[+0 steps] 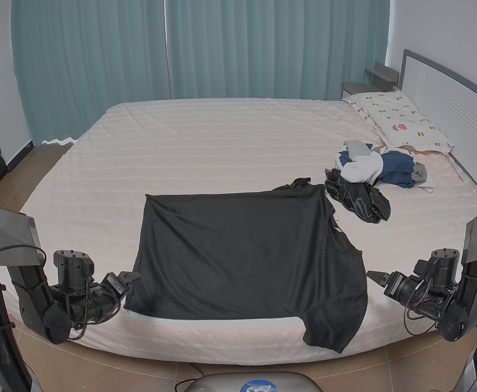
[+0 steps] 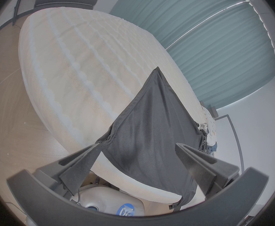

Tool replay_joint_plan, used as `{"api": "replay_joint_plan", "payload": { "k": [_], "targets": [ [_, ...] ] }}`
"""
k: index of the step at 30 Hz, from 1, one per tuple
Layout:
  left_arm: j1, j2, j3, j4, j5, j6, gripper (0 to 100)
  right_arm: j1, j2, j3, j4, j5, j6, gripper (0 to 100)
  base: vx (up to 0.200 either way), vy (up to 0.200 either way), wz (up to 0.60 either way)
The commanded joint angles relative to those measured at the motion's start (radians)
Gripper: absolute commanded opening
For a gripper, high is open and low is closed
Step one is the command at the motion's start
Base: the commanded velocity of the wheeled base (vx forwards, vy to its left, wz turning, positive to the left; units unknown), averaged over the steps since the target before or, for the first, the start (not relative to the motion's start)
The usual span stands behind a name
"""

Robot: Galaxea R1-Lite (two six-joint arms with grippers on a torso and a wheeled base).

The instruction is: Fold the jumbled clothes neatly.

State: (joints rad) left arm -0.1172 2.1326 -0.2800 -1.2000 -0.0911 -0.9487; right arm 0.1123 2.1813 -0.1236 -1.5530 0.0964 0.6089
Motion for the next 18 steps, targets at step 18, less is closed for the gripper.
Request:
{"api": "replay_joint_plan", "payload": {
  "k": [18],
  "targets": [
    [-0.007, 0.159, -0.033, 0.0, 0.011, 0.225, 100, 0.012, 0.068, -0.004, -0.016, 0.037, -0.001, 100, 0.0, 0.0, 0.0]
  ]
}}
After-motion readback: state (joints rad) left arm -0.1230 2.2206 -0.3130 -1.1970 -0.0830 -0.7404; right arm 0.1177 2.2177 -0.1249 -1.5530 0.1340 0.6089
